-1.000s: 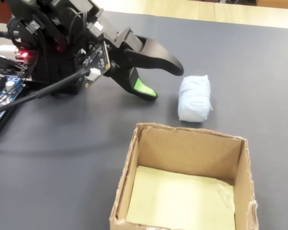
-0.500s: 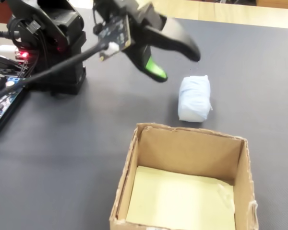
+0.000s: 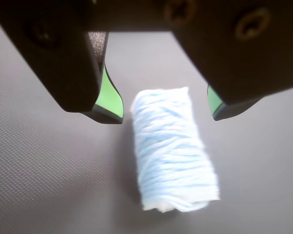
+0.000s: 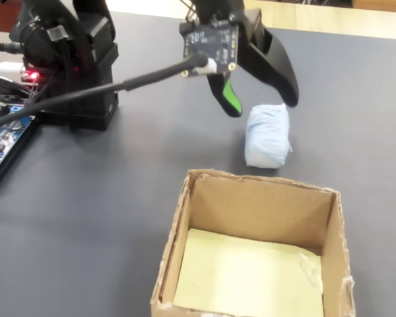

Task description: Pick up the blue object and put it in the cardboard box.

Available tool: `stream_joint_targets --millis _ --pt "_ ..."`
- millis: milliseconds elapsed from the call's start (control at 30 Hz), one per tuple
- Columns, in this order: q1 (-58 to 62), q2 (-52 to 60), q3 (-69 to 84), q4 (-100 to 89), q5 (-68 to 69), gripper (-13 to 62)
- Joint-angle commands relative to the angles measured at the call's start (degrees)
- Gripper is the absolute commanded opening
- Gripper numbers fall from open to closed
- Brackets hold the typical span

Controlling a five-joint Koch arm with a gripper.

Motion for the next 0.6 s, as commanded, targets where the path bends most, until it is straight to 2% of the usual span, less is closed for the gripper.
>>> stream_joint_targets --millis 0,367,500,567 --pt "-0.53 0.00 -5.54 -0.18 0.44 32.9" --pt "-0.53 -9.67 -5.10 -4.13 1.58 30.8" --pt "-0.35 -11.16 -4.13 -7.82 1.58 20.0" --pt "-0.26 -10.81 -3.16 -10.37 1.67 18.3"
